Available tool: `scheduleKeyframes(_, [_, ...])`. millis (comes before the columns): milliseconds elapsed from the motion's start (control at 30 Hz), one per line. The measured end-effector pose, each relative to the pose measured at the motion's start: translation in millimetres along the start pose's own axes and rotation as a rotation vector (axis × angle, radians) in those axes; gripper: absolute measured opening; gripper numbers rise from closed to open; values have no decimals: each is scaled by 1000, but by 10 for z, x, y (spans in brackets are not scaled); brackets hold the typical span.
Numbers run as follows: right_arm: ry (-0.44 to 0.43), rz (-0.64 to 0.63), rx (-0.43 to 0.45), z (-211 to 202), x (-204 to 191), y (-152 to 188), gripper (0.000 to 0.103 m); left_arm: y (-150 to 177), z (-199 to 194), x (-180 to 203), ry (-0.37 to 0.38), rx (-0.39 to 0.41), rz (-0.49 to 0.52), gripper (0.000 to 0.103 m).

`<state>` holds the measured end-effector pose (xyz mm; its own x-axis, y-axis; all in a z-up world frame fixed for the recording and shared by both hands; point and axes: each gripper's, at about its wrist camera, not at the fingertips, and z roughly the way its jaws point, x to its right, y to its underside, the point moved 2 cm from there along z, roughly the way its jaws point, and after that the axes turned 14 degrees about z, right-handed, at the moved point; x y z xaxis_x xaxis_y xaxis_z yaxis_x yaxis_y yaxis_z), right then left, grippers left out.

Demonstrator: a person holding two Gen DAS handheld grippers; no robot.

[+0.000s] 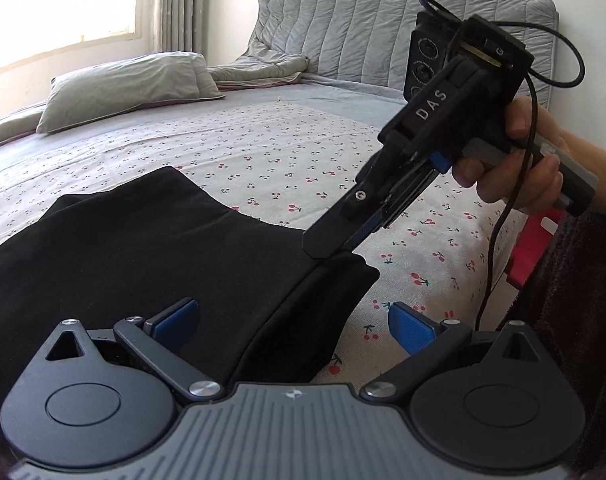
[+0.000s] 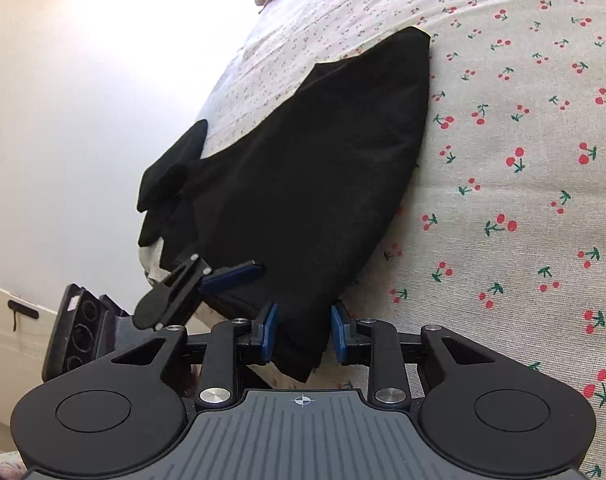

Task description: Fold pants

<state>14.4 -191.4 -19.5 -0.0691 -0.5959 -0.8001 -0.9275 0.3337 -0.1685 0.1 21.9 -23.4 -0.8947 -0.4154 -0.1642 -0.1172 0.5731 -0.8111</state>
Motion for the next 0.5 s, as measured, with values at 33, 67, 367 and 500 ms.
scheduleKeyframes(33, [-3,-4,1,11,-22,-18,28,-12,44,25,-21,-5,9,101])
scheduleKeyframes(67, [-4,-7,1,15,-38,-26,28,-23,93,47,-47,-14,16,100])
scheduleKeyframes(367, [106,-35,102,109,173,-283,35,-6,308,120,-260,-101,17,64])
scheduleKeyframes(500, [83,-23,166,264,368,-546,32,-5,284,201,-324,-100,15,43])
